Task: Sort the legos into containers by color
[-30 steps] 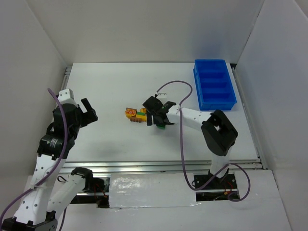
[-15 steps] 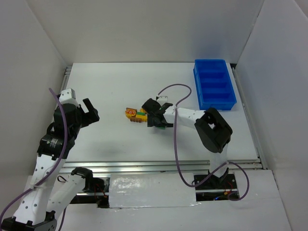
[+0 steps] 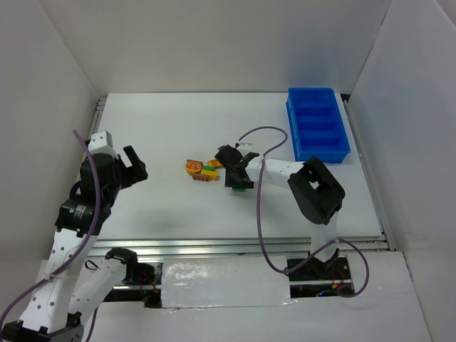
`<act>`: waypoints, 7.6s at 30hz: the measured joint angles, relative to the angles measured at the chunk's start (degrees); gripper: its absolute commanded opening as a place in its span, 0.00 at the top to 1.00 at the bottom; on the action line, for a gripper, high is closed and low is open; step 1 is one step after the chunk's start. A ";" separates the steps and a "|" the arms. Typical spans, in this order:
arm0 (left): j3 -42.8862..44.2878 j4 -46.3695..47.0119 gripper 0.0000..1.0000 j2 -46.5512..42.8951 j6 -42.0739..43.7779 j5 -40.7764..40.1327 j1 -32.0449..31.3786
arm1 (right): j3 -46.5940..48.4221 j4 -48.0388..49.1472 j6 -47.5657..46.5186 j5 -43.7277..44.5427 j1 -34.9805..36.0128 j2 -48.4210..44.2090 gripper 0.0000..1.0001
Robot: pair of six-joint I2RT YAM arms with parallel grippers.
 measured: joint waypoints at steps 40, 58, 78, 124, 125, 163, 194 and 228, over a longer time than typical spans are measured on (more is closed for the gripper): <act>0.00 1.01 0.00 2.43 0.11 1.77 -1.33 | 2.38 8.83 -27.41 -6.01 -41.51 -12.94 1.00; -0.02 1.25 0.00 4.28 0.24 2.62 -3.54 | 3.85 10.23 -27.04 -4.00 -45.83 -3.30 0.78; -0.02 1.27 0.00 4.37 0.28 2.69 -3.85 | 3.96 10.47 -26.27 -3.78 -45.75 -5.66 0.12; 14.80 1.27 0.13 60.89 -49.37 -7.50 -18.88 | -18.58 6.45 -17.94 -34.34 -23.76 -51.32 0.11; 14.86 1.18 0.13 61.42 -49.59 -7.65 -18.88 | -18.58 6.47 -17.94 -34.45 -23.67 -51.21 0.11; 15.04 4.28 0.48 66.25 -58.62 -5.97 -20.22 | -20.81 9.44 -17.99 -35.45 -21.86 -49.72 0.11; 9.42 17.88 0.33 53.27 -10.45 -0.11 -27.61 | -21.09 9.29 -18.60 -34.05 -20.79 -50.10 0.11; 6.71 21.51 0.38 57.96 -5.81 -0.61 -27.61 | -21.09 9.38 -19.06 -33.86 -20.52 -49.81 0.11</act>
